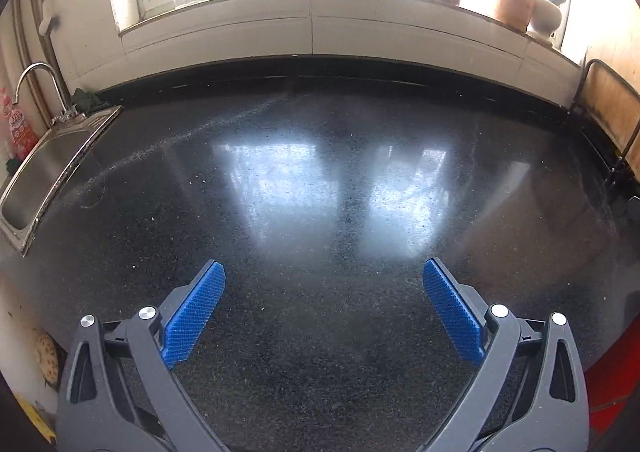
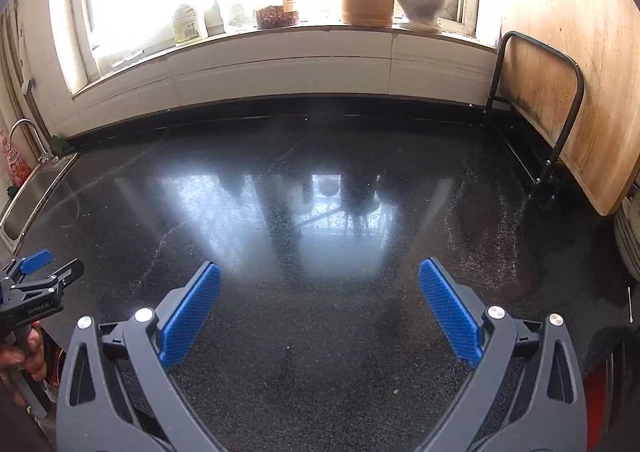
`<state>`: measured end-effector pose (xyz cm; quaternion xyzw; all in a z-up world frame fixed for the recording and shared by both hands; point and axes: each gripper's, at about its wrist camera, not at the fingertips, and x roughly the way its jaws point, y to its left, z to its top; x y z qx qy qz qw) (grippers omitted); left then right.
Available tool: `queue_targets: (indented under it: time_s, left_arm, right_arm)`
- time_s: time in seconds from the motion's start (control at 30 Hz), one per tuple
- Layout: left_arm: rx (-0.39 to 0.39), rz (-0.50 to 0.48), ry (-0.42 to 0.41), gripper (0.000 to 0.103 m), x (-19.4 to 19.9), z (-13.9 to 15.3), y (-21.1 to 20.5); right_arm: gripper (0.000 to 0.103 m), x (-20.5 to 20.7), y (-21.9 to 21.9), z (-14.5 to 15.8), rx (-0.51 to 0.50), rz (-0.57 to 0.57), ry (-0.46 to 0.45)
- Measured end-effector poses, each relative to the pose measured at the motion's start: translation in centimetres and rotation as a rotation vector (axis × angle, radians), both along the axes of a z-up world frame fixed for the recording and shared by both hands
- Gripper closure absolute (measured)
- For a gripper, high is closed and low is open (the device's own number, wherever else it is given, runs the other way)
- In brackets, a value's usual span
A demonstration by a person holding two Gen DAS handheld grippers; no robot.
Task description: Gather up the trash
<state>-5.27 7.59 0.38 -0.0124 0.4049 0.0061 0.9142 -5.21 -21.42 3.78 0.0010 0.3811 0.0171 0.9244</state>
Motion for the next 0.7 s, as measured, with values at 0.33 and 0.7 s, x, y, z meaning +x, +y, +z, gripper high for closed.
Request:
queue_targets:
  time_s: [0.33, 0.7]
  left_arm:
    - [-0.014, 0.030, 0.006, 0.007, -0.3, -0.1, 1.0]
    - [-0.013, 0.036, 0.005, 0.007, -0.8, 0.2, 1.7]
  right_arm:
    - [0.007, 0.1, 1.3, -0.8, 0.006, 0.026, 0.018]
    - [0.007, -0.2, 1.0, -1.5, 0.014, 0.021, 0.030]
